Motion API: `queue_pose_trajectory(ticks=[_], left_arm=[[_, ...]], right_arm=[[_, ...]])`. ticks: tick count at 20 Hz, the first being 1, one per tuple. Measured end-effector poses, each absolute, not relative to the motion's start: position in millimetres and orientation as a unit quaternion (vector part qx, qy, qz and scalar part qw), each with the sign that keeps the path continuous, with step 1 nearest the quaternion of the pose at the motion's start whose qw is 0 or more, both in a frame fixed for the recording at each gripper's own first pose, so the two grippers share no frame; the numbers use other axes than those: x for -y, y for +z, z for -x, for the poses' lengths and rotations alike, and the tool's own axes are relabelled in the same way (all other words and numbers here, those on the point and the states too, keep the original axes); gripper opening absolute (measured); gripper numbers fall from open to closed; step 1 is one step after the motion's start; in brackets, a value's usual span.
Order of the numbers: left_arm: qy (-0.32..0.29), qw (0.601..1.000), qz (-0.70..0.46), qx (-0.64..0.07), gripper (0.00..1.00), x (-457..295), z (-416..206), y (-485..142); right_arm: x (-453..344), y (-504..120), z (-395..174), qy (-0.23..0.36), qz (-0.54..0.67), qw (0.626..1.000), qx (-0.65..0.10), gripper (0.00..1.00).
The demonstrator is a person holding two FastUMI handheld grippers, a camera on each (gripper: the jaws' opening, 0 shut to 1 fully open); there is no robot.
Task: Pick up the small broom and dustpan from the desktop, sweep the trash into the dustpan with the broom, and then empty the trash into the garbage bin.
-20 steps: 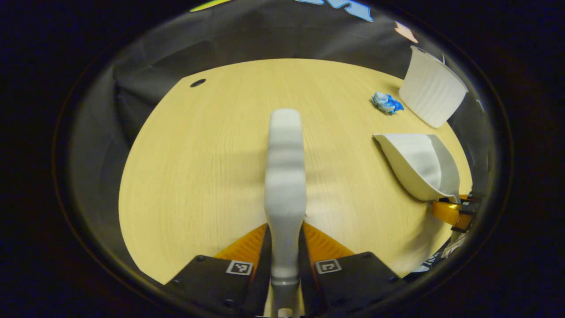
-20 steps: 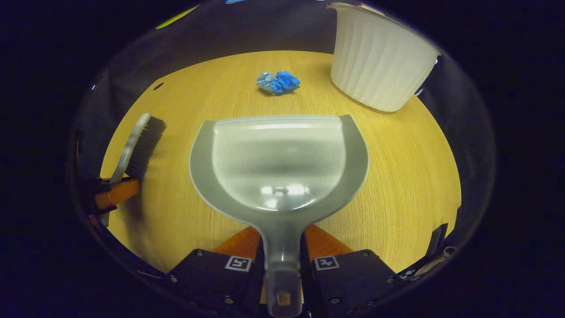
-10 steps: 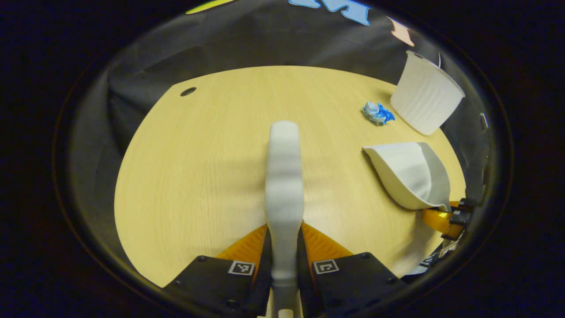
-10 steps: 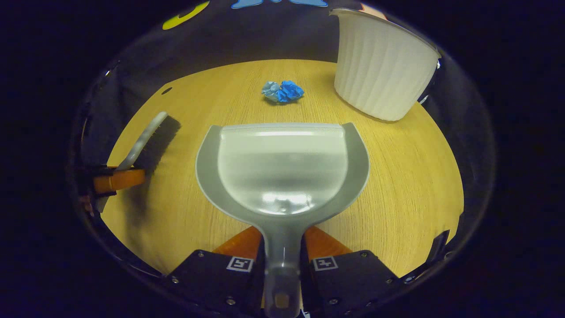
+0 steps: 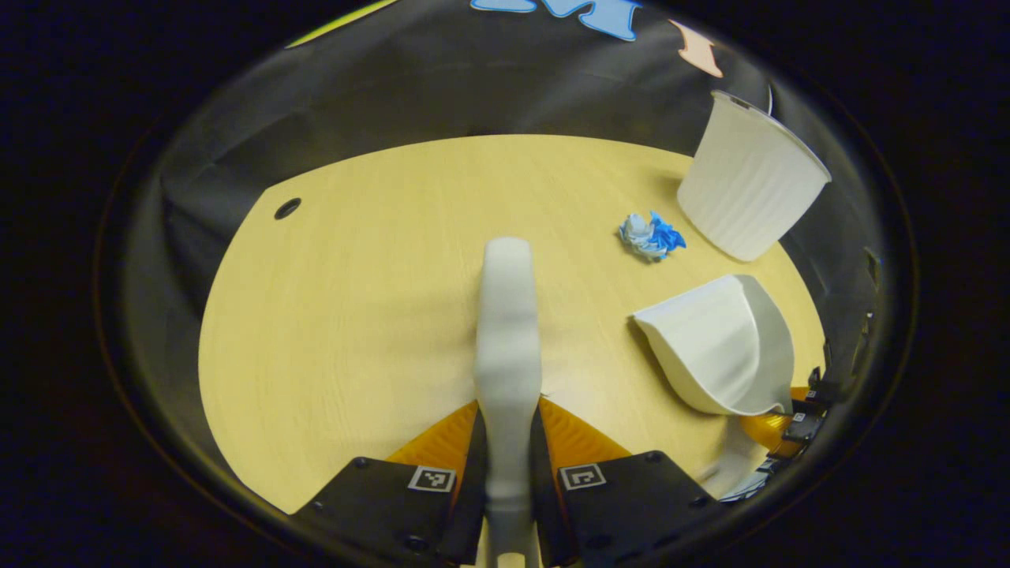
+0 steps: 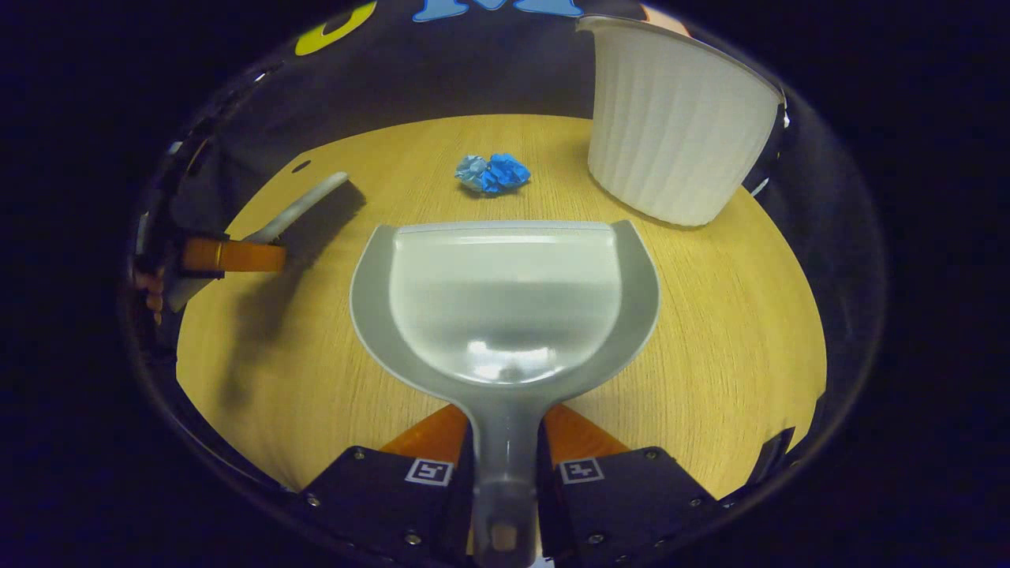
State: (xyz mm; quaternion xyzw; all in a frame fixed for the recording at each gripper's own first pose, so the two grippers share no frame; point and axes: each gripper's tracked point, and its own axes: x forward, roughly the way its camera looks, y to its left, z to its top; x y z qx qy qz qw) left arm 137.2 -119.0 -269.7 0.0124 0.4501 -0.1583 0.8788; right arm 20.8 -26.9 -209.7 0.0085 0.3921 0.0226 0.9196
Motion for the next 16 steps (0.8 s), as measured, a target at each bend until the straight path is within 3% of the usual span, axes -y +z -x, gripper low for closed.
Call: queue_pose_trajectory(ticks=[8,16], left_arm=[[-0.194,0.878,-0.084,-0.431,0.34,166.4,-221.2,-261.5],[-0.279,0.850,-0.167,-0.414,0.36,219.0,-248.6,-273.5]], right_arm=[[39.0,-206.5,-30.1,0.035,-0.005,0.914,-0.403,0.34],[40.4,-206.4,-37.0,0.066,0.015,0.909,-0.412,0.34]])
